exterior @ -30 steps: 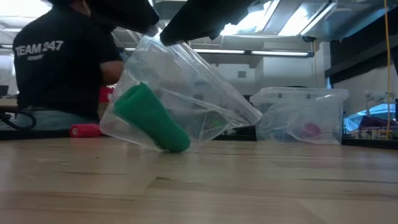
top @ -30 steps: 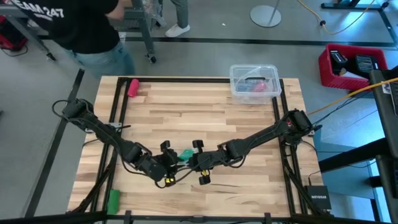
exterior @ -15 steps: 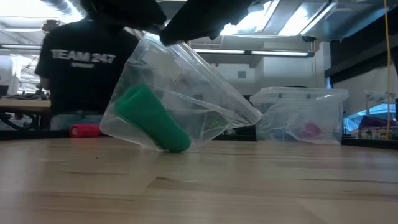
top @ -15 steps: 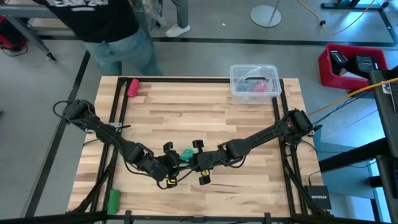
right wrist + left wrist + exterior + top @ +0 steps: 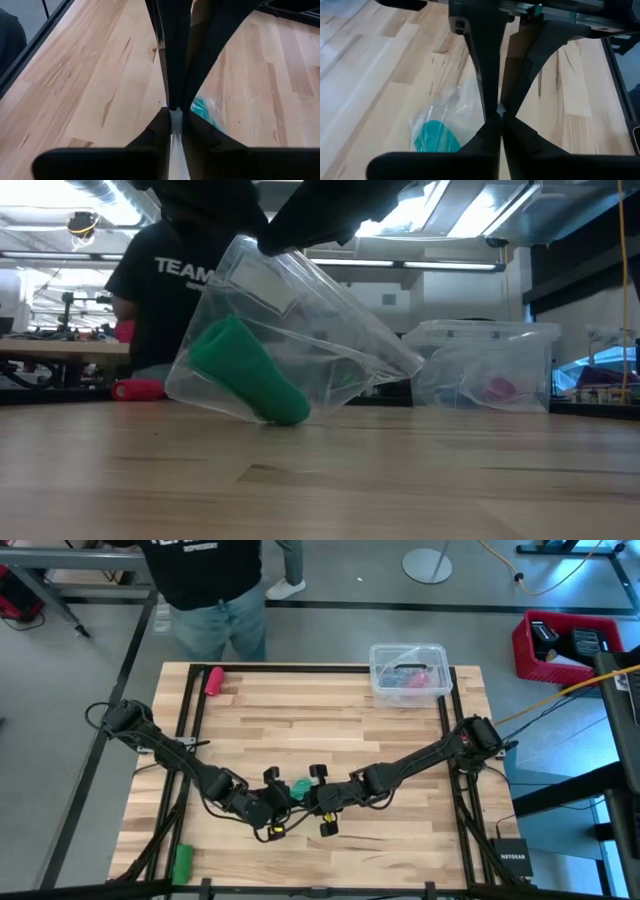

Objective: Roll bandage
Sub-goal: Close the transparent zip bag, then open the transparent container

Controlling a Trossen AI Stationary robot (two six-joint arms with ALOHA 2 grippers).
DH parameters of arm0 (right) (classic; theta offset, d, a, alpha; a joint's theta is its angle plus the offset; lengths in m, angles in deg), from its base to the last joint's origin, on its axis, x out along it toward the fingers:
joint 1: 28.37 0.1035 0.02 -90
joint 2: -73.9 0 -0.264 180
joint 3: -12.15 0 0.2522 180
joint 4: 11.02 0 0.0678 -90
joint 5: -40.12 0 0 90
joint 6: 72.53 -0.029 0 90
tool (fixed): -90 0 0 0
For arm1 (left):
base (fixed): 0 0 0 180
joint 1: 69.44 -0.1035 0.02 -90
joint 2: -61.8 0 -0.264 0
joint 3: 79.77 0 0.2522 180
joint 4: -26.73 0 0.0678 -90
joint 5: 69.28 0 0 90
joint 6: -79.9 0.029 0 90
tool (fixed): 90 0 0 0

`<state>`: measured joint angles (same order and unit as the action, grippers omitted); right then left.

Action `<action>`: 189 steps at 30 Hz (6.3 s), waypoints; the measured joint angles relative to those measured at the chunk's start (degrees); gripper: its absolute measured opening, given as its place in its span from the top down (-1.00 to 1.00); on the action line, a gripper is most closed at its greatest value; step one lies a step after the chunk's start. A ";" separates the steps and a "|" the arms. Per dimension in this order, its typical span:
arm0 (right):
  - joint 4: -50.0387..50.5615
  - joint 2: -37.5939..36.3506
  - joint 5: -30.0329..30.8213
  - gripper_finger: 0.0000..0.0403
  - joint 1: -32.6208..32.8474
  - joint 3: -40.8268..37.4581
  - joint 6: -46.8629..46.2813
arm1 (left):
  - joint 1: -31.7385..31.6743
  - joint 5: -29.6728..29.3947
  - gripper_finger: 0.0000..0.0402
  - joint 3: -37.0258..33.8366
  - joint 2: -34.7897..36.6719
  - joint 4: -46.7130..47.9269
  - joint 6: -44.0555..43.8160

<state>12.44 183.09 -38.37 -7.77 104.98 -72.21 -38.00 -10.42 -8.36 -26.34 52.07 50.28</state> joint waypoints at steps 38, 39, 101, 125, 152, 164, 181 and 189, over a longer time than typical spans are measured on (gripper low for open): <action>24.89 -0.04 0.49 0.81 0.83 0.04 -6.47 | 1.20 0.85 1.00 -0.02 0.00 6.82 -1.05; 26.20 -0.04 0.51 0.81 0.83 0.04 -6.81 | 1.20 0.87 1.00 -0.02 0.00 7.27 -1.25; 21.48 -17.26 8.51 0.00 0.22 -15.56 -5.95 | -4.35 -0.41 0.50 -8.11 -5.46 -2.70 -1.71; 32.57 -51.91 24.74 0.00 -28.94 -21.34 10.26 | -11.85 -3.71 0.50 -8.09 -2.26 -4.84 11.65; 46.30 -29.79 -4.83 0.00 -71.30 -6.23 37.68 | -13.64 -3.60 0.50 -8.09 -2.29 -5.01 14.82; 39.59 -29.73 -1.72 0.12 -71.30 -10.16 40.66 | -12.95 -3.59 0.50 -8.09 -2.29 -4.98 14.45; 40.50 -29.92 0.97 0.79 -71.19 -10.14 42.16 | -12.61 -3.58 0.50 -8.09 -2.34 -4.97 13.95; 43.21 -29.79 0.96 0.86 -71.21 -5.64 40.14 | -12.61 -3.58 0.50 -8.09 -2.34 -4.98 13.97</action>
<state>55.65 153.29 -37.41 -78.99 99.34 -32.08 -50.61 -14.00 -16.45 -28.67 47.08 64.24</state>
